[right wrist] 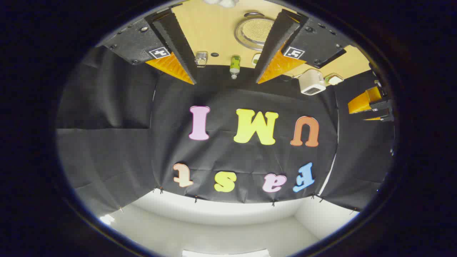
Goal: First push the handle of the pot to place it horizontally, then grasp the pot with both hands and set it on the induction cooktop.
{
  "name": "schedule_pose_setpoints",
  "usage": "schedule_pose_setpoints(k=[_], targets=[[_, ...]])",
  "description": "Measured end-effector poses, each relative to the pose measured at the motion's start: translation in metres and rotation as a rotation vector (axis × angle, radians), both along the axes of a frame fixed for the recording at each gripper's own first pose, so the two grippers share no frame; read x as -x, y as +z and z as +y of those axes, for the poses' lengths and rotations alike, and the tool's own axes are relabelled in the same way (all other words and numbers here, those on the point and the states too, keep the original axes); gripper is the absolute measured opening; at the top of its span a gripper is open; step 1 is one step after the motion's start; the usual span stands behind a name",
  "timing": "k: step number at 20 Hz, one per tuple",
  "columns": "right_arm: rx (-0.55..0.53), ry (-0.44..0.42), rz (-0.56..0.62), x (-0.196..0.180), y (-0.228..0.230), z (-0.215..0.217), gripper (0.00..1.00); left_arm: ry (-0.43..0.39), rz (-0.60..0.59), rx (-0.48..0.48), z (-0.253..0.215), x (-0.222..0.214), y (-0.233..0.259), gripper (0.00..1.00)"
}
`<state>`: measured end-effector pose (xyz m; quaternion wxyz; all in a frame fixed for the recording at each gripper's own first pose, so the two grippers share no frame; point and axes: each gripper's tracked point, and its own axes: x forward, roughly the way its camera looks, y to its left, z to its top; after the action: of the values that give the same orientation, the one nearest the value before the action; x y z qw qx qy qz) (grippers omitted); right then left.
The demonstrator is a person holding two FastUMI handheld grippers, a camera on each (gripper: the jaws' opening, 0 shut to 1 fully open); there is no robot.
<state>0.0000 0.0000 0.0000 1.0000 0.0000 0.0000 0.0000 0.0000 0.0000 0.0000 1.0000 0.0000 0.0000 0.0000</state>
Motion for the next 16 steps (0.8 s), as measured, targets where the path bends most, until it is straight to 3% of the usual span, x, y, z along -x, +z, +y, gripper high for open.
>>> schedule_pose_setpoints(k=[16], targets=[[-0.042, -0.005, 0.013, 0.013, -0.003, 0.006, 0.96, -0.028, -0.004, -0.024, 0.006, 0.015, -0.003, 0.95]])
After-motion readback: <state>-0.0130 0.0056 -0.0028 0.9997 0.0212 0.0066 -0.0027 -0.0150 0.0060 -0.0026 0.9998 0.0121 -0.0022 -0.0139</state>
